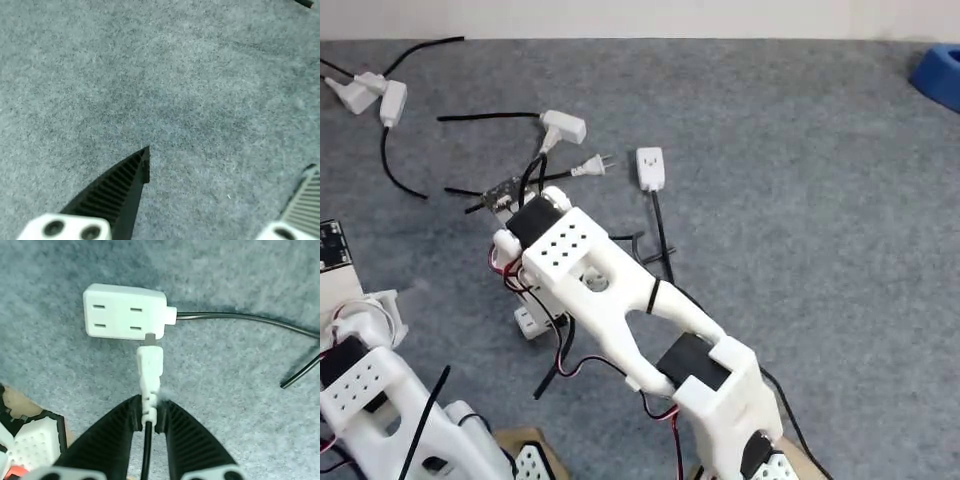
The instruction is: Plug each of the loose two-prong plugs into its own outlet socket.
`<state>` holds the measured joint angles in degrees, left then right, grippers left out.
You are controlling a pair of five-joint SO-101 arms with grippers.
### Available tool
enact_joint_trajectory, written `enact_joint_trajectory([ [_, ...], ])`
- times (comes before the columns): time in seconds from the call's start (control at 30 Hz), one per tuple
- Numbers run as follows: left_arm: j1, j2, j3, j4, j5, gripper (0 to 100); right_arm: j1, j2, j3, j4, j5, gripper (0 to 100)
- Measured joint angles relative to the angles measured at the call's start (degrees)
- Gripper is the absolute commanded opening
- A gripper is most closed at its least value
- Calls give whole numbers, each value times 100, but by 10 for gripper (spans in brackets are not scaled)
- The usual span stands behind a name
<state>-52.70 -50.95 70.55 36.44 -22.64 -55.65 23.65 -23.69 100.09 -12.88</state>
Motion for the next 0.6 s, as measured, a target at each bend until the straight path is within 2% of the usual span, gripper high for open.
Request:
enact_joint_trajectory([
  [0.6,0,0,79,0,0,429,-88,88,-466,0,-105,7],
])
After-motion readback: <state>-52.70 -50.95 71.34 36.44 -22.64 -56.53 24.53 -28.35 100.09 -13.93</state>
